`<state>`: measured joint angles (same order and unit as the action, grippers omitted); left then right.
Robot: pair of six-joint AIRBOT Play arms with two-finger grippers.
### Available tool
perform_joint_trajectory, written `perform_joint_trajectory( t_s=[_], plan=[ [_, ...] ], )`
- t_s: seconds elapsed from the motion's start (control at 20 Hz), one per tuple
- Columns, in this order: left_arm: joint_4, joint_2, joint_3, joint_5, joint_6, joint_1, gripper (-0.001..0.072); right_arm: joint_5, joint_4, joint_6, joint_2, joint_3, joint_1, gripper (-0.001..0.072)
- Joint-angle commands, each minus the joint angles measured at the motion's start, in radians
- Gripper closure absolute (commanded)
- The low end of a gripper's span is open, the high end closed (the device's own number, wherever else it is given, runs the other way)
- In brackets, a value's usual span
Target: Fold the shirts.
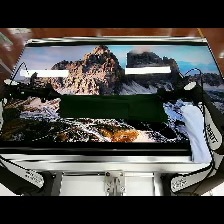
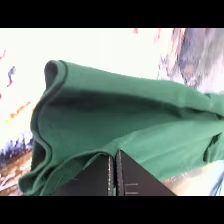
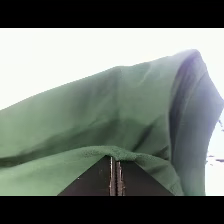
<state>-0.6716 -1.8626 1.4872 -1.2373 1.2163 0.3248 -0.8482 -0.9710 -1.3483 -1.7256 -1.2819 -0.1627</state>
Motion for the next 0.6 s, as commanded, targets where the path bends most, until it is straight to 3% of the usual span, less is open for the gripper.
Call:
perform_joint_trajectory(
  t_s=[0.0, 0.1, 0.2, 0.3, 0.45, 0.5, 0.55],
  plan=[
    [-0.010, -0.033, 0.018, -0.001, 0.022, -0.006, 0.0678, 0.024, -0.023, -0.008, -0.023, -0.007, 0.002, 0.0650],
    [-0.069, -0.051, 0.018, -0.056, 0.101, -0.006, 0.0678, 0.014, -0.021, -0.009, -0.022, -0.007, 0.002, 0.0649],
    [-0.227, -0.050, 0.019, -0.122, 0.192, -0.005, 0.0678, 0.000, -0.016, -0.009, -0.020, -0.007, 0.002, 0.0649],
    [-0.309, -0.048, 0.019, -0.161, 0.219, -0.004, 0.0639, -0.006, -0.013, -0.009, -0.020, -0.007, 0.002, 0.0649],
    [-0.266, -0.048, 0.019, -0.150, 0.218, -0.006, 0.0254, -0.008, 0.023, -0.005, -0.020, -0.007, 0.002, 0.0617],
    [-0.259, -0.048, 0.026, -0.150, 0.218, -0.006, 0.0205, -0.014, 0.036, 0.004, -0.017, -0.007, 0.000, 0.0404],
    [-0.259, -0.047, 0.041, -0.152, 0.218, -0.005, 0.0200, -0.031, 0.040, 0.023, -0.005, -0.007, -0.006, 0.0169]
  ],
)
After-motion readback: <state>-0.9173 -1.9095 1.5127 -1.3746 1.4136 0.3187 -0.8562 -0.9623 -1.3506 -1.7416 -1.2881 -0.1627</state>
